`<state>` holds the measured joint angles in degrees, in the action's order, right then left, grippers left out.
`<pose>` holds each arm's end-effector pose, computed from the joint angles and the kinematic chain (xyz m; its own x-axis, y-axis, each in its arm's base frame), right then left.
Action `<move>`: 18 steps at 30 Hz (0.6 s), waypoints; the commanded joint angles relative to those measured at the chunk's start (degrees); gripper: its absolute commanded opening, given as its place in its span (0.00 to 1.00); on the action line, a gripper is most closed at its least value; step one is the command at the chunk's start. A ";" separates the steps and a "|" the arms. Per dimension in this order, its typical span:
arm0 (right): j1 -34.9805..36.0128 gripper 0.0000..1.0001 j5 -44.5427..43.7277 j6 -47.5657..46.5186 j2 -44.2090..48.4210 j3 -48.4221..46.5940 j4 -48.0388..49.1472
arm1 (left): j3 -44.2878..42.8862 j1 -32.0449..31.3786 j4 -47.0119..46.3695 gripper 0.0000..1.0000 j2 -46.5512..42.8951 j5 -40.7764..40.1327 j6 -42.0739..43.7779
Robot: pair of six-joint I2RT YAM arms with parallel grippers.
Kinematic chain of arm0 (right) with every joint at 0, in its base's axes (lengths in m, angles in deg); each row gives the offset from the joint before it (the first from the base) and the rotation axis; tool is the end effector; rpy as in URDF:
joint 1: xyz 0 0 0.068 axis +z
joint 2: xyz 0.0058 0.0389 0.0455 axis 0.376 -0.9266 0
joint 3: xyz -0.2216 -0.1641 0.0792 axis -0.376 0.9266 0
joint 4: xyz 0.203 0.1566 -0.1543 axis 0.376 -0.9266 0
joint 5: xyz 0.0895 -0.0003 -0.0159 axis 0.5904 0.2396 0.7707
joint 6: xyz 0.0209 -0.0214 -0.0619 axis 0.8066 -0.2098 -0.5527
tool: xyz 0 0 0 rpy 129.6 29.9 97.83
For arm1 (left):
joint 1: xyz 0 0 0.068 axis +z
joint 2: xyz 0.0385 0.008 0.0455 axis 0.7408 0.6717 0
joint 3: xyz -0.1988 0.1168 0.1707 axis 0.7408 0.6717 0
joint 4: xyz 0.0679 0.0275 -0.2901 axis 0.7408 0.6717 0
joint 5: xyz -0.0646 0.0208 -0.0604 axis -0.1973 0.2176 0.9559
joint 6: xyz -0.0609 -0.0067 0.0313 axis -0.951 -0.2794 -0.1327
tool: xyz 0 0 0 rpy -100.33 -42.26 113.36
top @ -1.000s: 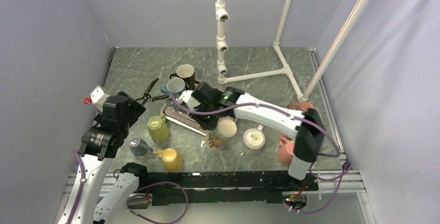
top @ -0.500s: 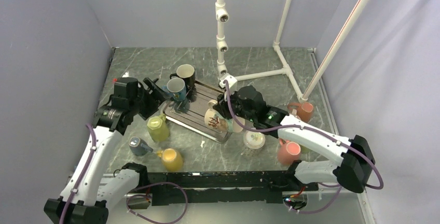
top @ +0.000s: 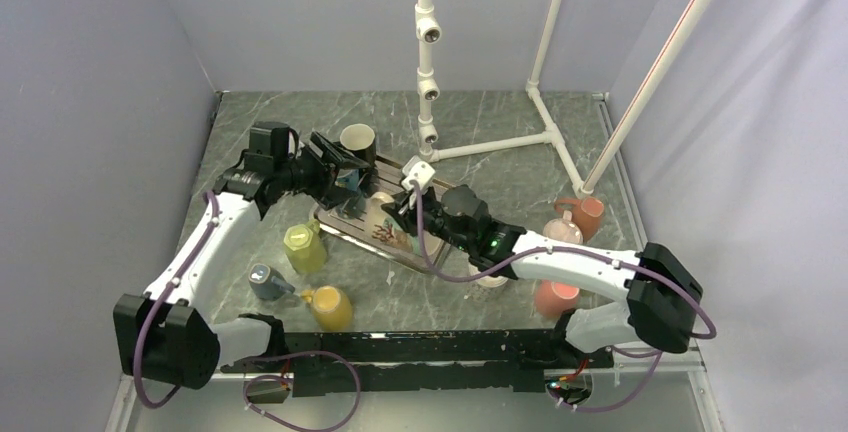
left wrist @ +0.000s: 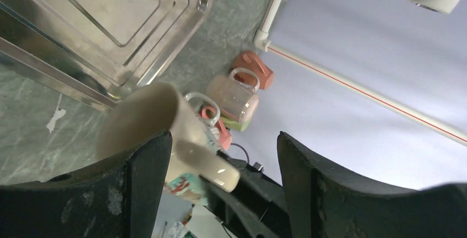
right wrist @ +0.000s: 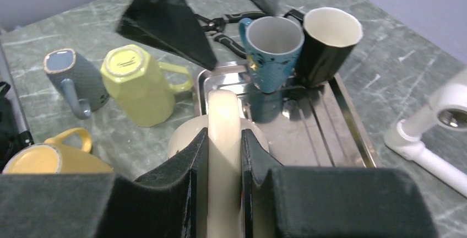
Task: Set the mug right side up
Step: Turn over the cup at the center of the board.
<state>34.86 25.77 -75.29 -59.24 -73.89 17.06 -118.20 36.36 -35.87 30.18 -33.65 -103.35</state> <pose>0.1984 0.2976 0.2790 -0.0794 -0.1112 -0.9906 -0.7972 0.6037 -0.0038 0.2900 -0.0866 0.3098 -0.7157 -0.6968 0.0462 -0.4104 0.3662 -0.8351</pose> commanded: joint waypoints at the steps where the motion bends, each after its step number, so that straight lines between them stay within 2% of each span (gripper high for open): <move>1: 1.46 0.00 -0.60 -4.16 -0.41 -3.01 13.45 | -2.08 0.20 -3.22 0.75 1.55 7.45 -1.78; 5: 1.93 0.00 0.20 -6.82 -1.74 -3.05 14.46 | -2.36 0.19 -2.83 0.76 2.19 9.94 -0.96; 11: 3.12 0.00 0.47 -12.77 -3.88 -3.75 15.99 | -1.89 0.37 2.70 0.74 3.13 12.43 1.93; 18: 5.12 0.00 -0.80 -19.76 -5.88 -4.53 18.72 | -1.71 0.37 2.38 0.68 4.51 13.83 1.16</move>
<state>38.36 25.00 -89.24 -65.78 -73.91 23.05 -118.29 36.77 -33.49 34.52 -22.44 -102.87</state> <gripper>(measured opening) 0.230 0.693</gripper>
